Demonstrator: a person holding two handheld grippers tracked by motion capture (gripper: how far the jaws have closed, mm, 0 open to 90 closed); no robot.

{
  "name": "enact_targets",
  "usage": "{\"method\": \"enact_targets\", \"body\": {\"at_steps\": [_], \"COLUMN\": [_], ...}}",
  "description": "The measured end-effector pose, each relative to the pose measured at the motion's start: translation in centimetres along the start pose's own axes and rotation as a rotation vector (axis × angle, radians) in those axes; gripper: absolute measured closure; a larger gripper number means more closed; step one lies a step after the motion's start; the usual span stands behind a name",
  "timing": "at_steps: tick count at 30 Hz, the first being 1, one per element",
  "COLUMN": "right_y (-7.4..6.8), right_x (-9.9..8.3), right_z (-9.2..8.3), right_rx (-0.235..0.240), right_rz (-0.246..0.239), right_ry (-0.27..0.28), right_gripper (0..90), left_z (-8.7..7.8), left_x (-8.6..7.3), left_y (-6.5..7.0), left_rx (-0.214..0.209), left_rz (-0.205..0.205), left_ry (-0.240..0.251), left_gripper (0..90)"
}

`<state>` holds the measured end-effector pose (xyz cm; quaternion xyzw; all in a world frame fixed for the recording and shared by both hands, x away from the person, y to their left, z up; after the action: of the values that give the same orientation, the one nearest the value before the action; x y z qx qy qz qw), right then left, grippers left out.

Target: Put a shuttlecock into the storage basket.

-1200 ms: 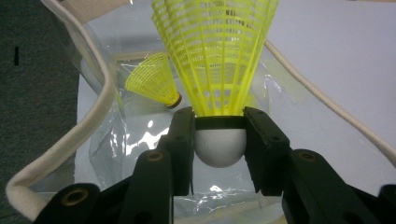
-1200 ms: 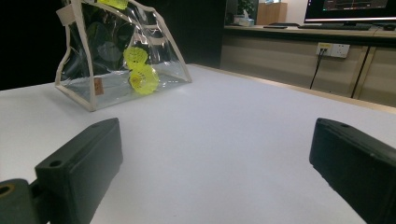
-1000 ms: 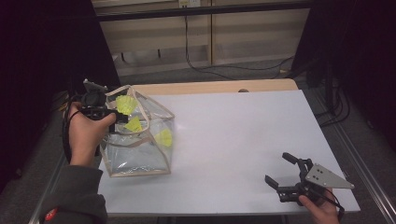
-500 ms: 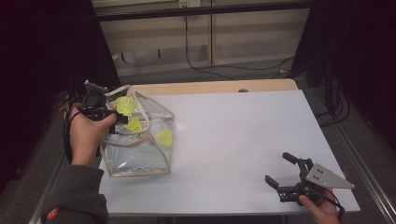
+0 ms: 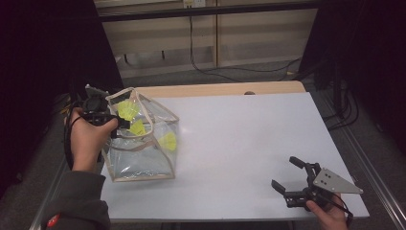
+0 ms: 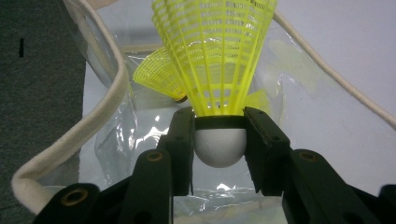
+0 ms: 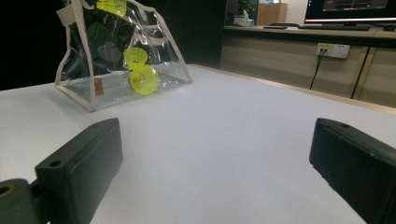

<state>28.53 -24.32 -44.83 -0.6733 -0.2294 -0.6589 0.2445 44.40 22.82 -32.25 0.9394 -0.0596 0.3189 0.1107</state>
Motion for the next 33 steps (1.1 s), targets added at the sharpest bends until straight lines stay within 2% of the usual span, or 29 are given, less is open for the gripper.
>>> {"method": "enact_targets", "body": {"at_steps": [23, 33], "right_y": [0.01, -0.01], "right_x": [-0.05, -0.08], "right_z": [0.02, 0.05], "right_rx": [0.0, 0.001], "right_rz": [0.002, 0.001], "right_ry": [-0.002, -0.003], "right_gripper": [2.8, 2.8], "left_z": [0.59, 0.08], "left_x": [-0.36, 0.06], "left_y": [0.0, 0.42], "left_rx": [-0.001, -0.016], "left_rz": [0.013, 0.023], "left_ry": [-0.018, -0.012], "left_gripper": [63.8, 59.5]}}
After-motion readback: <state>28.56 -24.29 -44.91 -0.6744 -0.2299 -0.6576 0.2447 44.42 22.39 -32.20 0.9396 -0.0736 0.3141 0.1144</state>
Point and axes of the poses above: each handheld gripper's, and its own axes: z roughly forward along the jaws, x roughly out of its top, y roughly to its right, the point moved 7 cm from there along z, roughly forward along the jaws, and after that the axes turned 7 degrees about y, right-handed, at the moved point
